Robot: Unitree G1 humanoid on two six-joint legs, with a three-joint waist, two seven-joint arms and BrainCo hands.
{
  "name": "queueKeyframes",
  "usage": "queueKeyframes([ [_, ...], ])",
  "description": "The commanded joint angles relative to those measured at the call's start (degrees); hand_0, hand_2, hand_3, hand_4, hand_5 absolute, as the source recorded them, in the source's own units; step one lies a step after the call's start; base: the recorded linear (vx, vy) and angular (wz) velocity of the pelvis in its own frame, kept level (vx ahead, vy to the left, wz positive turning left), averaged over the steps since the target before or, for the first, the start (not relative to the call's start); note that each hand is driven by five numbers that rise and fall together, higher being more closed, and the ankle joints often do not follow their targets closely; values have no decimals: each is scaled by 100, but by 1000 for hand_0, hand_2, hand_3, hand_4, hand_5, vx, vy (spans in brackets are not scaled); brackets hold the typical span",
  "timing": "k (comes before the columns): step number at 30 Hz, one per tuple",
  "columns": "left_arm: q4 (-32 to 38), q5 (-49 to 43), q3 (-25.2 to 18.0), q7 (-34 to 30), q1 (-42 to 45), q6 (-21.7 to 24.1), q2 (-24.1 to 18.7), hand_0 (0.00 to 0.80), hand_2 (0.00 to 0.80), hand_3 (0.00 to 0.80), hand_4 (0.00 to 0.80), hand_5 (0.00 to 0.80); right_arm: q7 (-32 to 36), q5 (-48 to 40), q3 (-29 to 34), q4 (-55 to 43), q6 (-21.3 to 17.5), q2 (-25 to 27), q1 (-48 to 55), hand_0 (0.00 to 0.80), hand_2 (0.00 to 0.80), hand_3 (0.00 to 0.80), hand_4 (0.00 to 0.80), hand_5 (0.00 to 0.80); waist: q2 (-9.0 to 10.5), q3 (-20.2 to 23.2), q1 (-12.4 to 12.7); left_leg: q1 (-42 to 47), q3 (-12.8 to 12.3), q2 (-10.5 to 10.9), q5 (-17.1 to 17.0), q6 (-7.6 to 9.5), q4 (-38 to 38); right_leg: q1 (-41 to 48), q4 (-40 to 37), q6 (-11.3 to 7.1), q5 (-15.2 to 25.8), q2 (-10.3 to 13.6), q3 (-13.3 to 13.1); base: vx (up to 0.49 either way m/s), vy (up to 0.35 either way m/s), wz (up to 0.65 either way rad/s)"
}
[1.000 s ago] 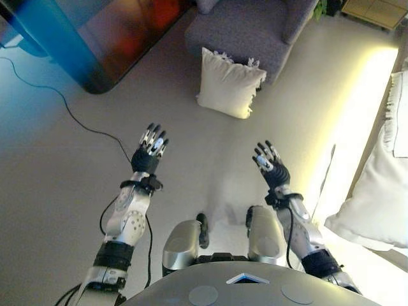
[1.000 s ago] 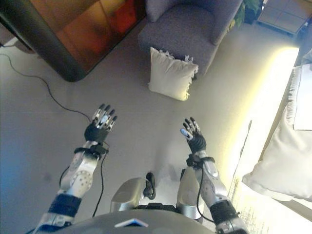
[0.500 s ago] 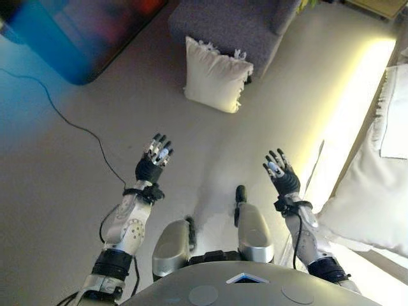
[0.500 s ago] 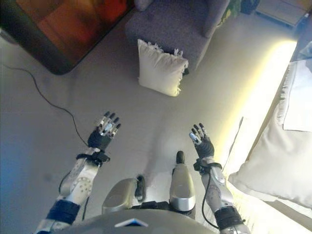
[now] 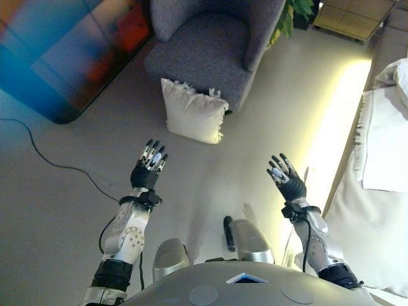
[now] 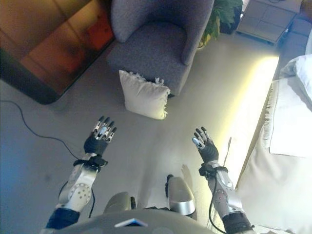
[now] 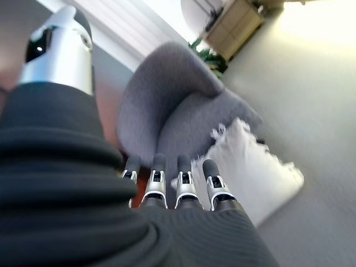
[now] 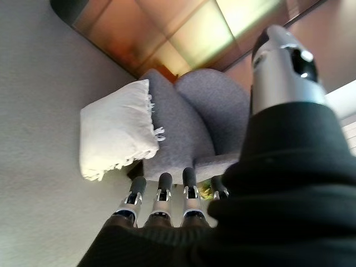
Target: Pick up the cushion and take it to the sofa
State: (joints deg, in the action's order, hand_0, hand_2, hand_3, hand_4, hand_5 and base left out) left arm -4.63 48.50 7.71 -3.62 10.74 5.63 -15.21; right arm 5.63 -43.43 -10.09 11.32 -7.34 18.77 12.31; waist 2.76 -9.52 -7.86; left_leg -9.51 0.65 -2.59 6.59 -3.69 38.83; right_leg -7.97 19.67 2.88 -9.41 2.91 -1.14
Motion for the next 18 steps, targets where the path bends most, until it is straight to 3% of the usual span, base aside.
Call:
queueKeyframes([
  [1,545,61,-48,-57,141,387,-250,0,0,0,0,0,125,4,6,-439,-283,83,134,0,0,0,0,0,-1,-80,262,-329,113,0,-1191,162,-1371,114,-878,-458,905,-311,-485,243,52,-28],
  [5,512,1,49,-37,101,475,-212,0,0,0,0,0,196,-62,-68,-421,-244,86,150,0,0,0,0,0,-139,-171,532,-611,112,-115,-1681,-66,-2873,733,-966,-423,520,-579,-594,362,69,-24],
  [9,470,-77,59,10,239,550,-163,0,0,0,0,0,367,-24,-141,-273,-222,77,160,0,0,0,0,0,-240,-209,815,-763,315,-119,-1816,-149,-4088,1344,-1058,-401,174,-677,-865,482,91,-33],
  [13,346,-109,-28,-44,362,572,-142,0,0,0,0,0,399,29,-193,-253,-137,5,147,0,0,0,0,0,-370,-234,928,-954,168,-217,-1946,-230,-4232,1628,-932,-352,-269,-709,-846,434,137,-48],
  [15,348,-67,-116,-105,365,605,-213,0,0,0,0,0,331,55,-289,-292,-104,5,99,0,0,0,0,0,-405,-250,953,-950,-1,-179,-1613,-126,-3903,1613,-689,-418,-469,-529,-735,443,223,-30],
  [18,443,-28,-254,-216,430,544,-342,0,0,0,0,0,366,87,-265,-337,-62,-33,210,0,0,0,0,0,-394,-212,993,-999,-183,-115,-1528,-77,-3357,1725,-460,-548,-651,-305,-476,408,196,-17],
])
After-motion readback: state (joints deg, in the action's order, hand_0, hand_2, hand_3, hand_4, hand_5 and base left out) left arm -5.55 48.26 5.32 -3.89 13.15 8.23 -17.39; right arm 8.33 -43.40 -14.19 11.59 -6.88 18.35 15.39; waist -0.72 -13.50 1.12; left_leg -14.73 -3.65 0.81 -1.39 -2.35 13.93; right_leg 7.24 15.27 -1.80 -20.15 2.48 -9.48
